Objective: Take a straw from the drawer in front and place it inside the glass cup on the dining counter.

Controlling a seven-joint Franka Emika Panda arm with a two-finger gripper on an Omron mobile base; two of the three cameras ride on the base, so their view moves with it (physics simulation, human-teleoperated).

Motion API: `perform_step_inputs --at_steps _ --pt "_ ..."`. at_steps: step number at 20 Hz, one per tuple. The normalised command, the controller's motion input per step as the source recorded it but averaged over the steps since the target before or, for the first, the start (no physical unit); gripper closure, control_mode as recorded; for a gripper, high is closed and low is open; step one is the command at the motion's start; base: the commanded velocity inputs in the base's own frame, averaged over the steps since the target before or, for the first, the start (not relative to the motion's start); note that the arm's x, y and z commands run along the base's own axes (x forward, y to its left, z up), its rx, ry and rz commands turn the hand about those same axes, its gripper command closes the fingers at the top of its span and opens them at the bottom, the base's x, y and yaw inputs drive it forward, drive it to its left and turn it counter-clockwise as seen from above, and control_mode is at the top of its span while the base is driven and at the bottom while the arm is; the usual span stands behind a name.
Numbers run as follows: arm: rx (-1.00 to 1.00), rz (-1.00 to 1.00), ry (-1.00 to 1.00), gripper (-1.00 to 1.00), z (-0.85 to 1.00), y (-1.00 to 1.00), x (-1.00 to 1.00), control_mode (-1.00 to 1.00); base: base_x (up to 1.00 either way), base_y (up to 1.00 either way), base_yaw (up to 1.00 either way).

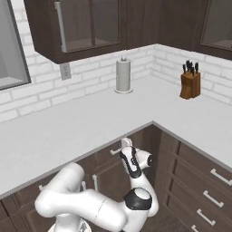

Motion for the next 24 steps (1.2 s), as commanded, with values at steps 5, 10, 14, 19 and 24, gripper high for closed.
perform_step_inputs --at_steps 5,10,14,19,24 --pt "0.00 0.00 0.01 1.00 -0.03 -0.67 -0.61 -1.00 0.00 0.00 0.00" --pt "0.00 0.00 0.12 1.00 0.00 -0.87 -0.72 -1.00 0.00 0.00 0.00" --pt "0.00 0.00 0.10 1.00 0.00 -0.93 -0.68 -1.00 0.00 0.00 0.00" --pt "-0.01 0.00 0.07 1.00 -0.09 -0.68 -0.53 -1.00 0.00 0.00 0.00" --pt "-0.20 0.00 0.07 -1.00 -0.31 0.00 -0.06 -1.00 0.00 0.00 0.00"
